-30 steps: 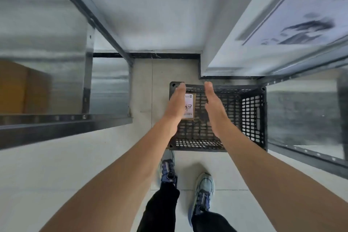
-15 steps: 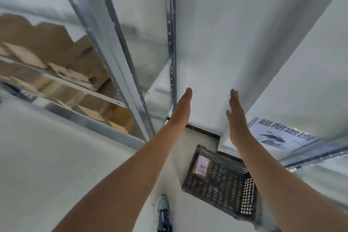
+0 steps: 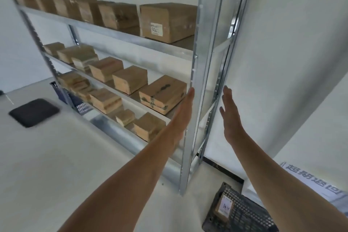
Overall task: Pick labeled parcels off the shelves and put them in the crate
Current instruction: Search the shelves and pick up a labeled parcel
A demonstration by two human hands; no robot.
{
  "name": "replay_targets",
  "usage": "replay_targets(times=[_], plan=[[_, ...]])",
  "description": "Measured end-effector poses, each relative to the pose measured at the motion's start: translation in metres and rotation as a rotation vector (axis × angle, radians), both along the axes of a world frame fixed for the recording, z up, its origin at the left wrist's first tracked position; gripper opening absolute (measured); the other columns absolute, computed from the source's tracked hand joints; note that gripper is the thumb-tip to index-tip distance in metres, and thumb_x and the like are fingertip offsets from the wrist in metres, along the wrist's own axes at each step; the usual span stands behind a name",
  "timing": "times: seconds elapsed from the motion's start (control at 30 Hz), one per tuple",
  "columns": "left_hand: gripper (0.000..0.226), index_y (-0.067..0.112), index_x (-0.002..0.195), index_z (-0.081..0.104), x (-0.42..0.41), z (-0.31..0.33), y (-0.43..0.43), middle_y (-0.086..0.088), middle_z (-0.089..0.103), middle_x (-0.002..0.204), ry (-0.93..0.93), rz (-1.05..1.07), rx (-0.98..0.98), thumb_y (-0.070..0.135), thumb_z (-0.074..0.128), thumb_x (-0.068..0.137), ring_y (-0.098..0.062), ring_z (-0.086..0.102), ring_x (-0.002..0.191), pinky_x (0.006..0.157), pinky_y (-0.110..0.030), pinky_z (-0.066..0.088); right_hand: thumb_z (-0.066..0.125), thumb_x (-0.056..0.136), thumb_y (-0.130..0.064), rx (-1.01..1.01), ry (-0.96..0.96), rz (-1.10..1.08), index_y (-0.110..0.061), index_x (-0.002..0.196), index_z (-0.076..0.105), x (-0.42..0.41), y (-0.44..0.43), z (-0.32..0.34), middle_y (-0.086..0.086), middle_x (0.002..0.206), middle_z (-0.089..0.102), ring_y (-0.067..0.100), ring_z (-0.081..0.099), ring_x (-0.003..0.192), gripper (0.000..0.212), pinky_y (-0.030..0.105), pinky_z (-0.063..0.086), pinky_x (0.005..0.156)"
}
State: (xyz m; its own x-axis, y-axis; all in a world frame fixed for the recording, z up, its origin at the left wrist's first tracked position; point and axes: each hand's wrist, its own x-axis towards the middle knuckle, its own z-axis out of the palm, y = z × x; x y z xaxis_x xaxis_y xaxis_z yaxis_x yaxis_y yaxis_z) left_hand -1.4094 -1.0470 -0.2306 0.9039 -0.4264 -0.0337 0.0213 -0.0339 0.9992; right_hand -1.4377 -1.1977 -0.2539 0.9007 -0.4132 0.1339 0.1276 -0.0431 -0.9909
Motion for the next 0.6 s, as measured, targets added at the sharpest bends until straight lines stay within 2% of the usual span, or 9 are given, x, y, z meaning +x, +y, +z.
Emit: replay_targets(times=[0.17,0.33,0.47,0.6], plan=[[0.068,0.029,0.162,0.024,0.012,0.020,0.110,0.002,0.024,0.169,0.002,0.051,-0.015,0.065,0.020,0.104,-0.022,0.027,0.153,0.124,-0.056,0.020,0.029,0.090,-0.076,-0.066,-0.026,0.040,-0.036,0.161,0.025,0.022,0.099,0.020,-0.014,0.169,0.022,0.011,0.020,0.156,0.082,0.050,0.013,0.129],[0.077,0.030,0.162,0.025,0.035,0.035,0.217,0.002,0.022,0.169,-0.009,0.160,-0.013,0.073,0.023,0.098,-0.022,0.024,0.154,0.124,-0.057,0.021,0.027,0.076,-0.092,-0.086,-0.014,0.135,-0.041,0.161,0.022,0.056,0.198,0.034,-0.012,0.170,0.019,0.017,0.018,0.157,0.099,0.053,0.014,0.127],[0.069,0.026,0.160,0.031,0.059,0.044,0.282,0.000,0.031,0.166,0.027,0.250,-0.063,0.064,0.027,0.103,-0.023,0.033,0.150,0.121,-0.053,0.027,0.025,0.088,-0.081,-0.046,-0.029,0.230,-0.035,0.163,0.019,0.090,0.267,0.047,-0.008,0.171,0.017,0.017,0.016,0.157,0.088,0.048,0.015,0.128],[0.071,0.028,0.159,0.034,0.094,0.046,0.338,0.000,0.037,0.162,0.065,0.340,-0.095,0.069,0.032,0.100,-0.021,0.043,0.142,0.113,-0.046,0.037,0.028,0.075,-0.098,-0.094,-0.017,0.307,-0.040,0.161,0.023,0.140,0.325,0.051,-0.013,0.170,0.018,0.013,0.016,0.157,0.104,0.048,0.015,0.128]])
